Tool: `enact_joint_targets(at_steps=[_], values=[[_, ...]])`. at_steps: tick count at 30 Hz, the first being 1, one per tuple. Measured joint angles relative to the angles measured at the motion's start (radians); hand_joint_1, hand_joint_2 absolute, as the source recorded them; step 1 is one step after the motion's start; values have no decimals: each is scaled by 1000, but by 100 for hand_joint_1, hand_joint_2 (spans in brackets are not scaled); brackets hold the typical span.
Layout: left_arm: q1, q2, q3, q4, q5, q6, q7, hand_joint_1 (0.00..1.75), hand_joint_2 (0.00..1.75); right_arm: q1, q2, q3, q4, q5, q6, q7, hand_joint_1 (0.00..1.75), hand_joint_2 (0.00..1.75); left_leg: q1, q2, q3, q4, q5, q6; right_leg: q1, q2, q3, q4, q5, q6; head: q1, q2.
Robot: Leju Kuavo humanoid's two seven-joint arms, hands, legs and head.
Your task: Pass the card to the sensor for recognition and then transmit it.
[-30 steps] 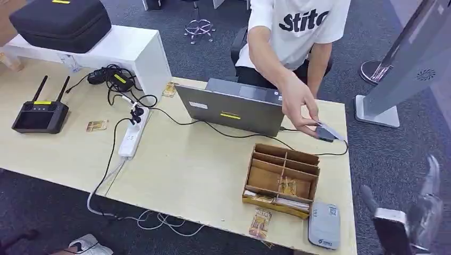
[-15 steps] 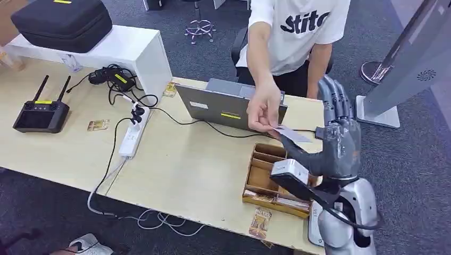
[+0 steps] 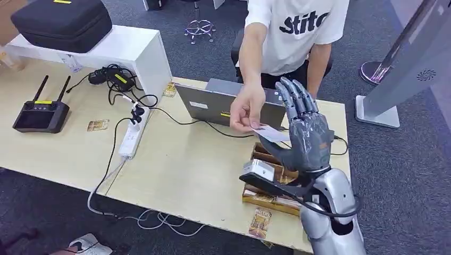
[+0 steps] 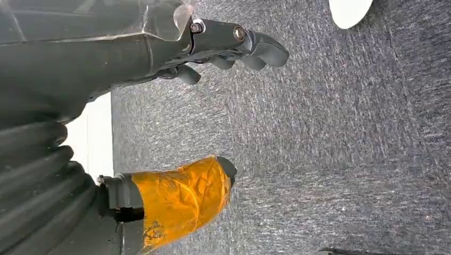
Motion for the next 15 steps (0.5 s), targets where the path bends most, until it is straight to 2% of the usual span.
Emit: enact_joint_targets(at_steps=[2,15], values=[[0,0,0,0,1,0,0,0,175,0,-7,2,11,4,-7,1,175,175,0,0,0,0,0,0,0,0,0,0,0,0,0,0],[0,5,0,0,5,2,0,0,175,1,-35,3,40,14,-18,5,175,175,0,0,0,0,0,0,0,0,0,0,0,0,0,0]])
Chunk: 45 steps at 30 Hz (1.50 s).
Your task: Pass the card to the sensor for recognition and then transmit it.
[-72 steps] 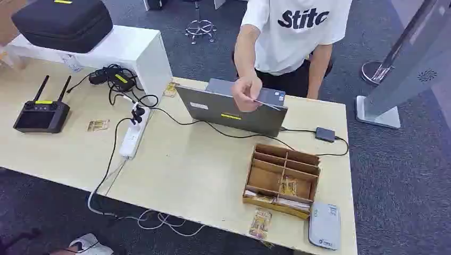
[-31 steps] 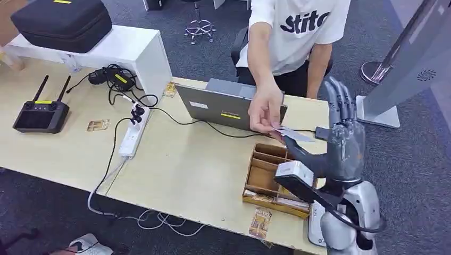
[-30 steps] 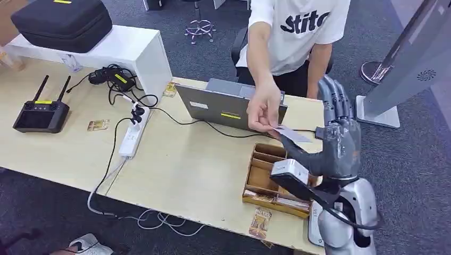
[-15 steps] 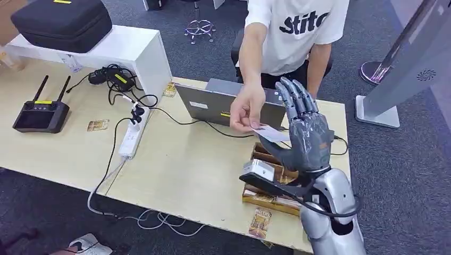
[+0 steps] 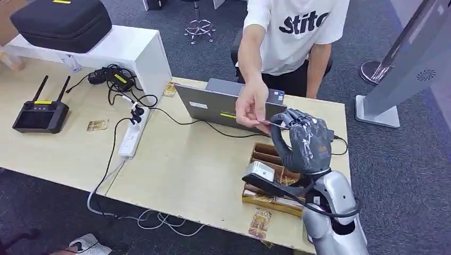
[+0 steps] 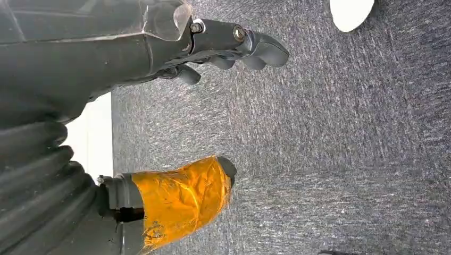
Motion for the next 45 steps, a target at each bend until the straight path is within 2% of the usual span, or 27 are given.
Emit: enact_joint_targets(at_steps=[8,14,20,24,28,32,40,45], values=[[0,0,0,0,2,1,0,0,175,4,-6,0,3,-8,-5,-3,175,175,0,0,0,0,0,0,0,0,0,0,0,0,0,0],[1,0,0,0,22,9,0,0,175,86,-10,-18,-58,-132,-49,-58,175,175,0,-1,0,0,0,0,0,0,-1,0,0,0,0,0],[12,-3,1,0,62,22,0,0,175,290,-9,-163,-129,-392,-77,-207,175,175,0,-2,-2,0,-2,1,0,-1,-1,-1,-1,1,0,0],[17,-7,5,0,78,28,3,0,175,409,5,-285,-129,-446,-72,-266,175,175,0,-2,-2,0,-2,1,0,-2,-1,-1,-1,1,0,0],[17,-12,11,0,88,34,5,0,175,470,25,-378,-104,-457,-50,-282,175,175,0,-1,-2,0,-2,1,0,-1,-1,-1,-1,1,0,0],[17,-16,13,0,90,36,7,0,175,492,40,-446,-54,-413,-26,-283,175,175,0,-1,-2,0,-2,1,0,-1,-1,-1,-1,1,0,0],[16,-20,23,0,90,36,10,0,175,489,43,-525,54,-307,-42,-259,175,175,0,-1,-2,0,-2,1,0,-1,-1,-1,-1,1,0,0],[16,-21,26,0,91,36,10,0,175,486,43,-544,90,-291,-48,-256,175,175,0,-1,-2,0,-2,1,0,-1,-1,-1,-1,1,0,0]])
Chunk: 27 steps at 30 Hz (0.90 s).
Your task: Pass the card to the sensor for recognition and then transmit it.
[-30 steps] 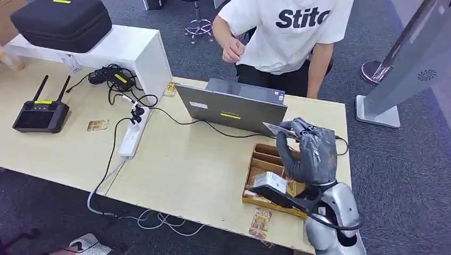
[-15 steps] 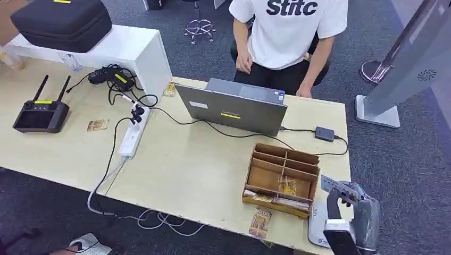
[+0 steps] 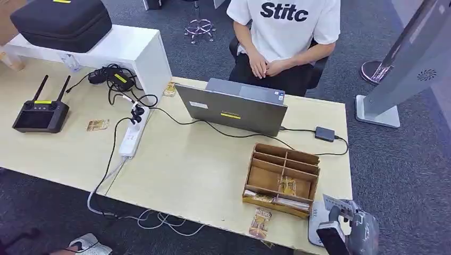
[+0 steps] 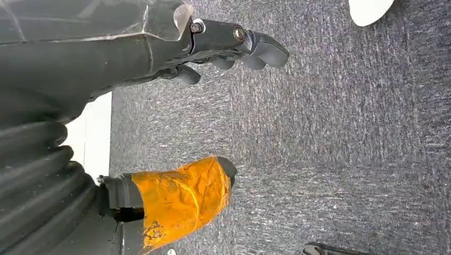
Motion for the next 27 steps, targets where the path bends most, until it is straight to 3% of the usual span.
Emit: enact_joint_targets(at_steps=[13,27], values=[[0,0,0,0,1,0,1,0,175,-14,-19,-19,96,183,-57,89,175,175,0,0,0,0,0,0,0,0,0,0,0,0,0,0],[0,0,2,0,2,1,1,0,175,-17,-24,-20,112,208,-71,116,175,175,0,0,0,0,0,0,0,0,0,0,0,0,0,0]])
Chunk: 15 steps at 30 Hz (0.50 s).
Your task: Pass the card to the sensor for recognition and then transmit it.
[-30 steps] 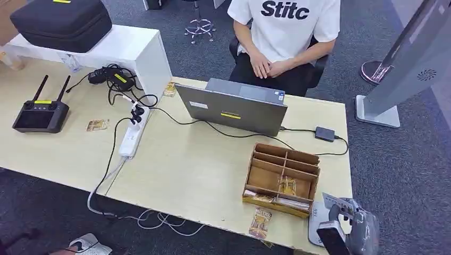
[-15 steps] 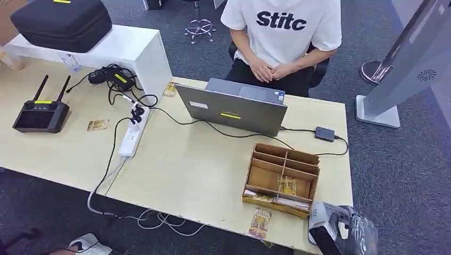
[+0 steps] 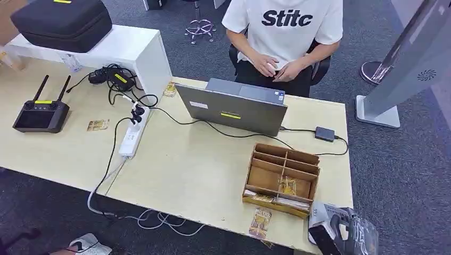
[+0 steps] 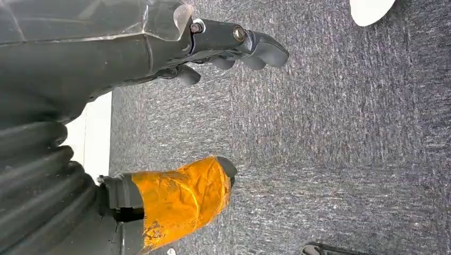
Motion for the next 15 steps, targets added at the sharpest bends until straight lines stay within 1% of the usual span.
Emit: enact_joint_targets(at_steps=[3,6,9,11,13,15], values=[[0,0,0,0,4,0,1,0,175,3,0,0,-24,-4,-13,3,175,175,0,0,0,0,0,0,0,0,0,0,0,0,0,0],[1,0,1,0,6,0,2,0,175,5,-1,-1,-94,-28,-30,-3,175,175,0,0,0,0,0,0,0,0,0,0,0,0,0,0],[1,2,2,0,2,0,3,0,175,-7,-3,16,-202,-39,1,-22,175,175,0,0,0,0,0,0,0,0,0,0,0,0,0,0],[0,5,2,0,-10,-2,3,0,175,-33,-5,50,-253,-36,39,-26,175,175,0,1,0,0,0,-1,0,1,0,1,0,0,0,0],[-2,8,2,0,-21,-5,2,0,175,-77,-8,114,-286,-20,78,-19,175,175,0,2,0,0,1,-1,0,2,0,1,1,-1,0,0],[-5,10,2,0,-32,-9,2,0,175,-132,-11,186,-293,-5,103,9,175,175,0,2,1,0,1,-1,0,2,0,1,1,-1,0,0]])
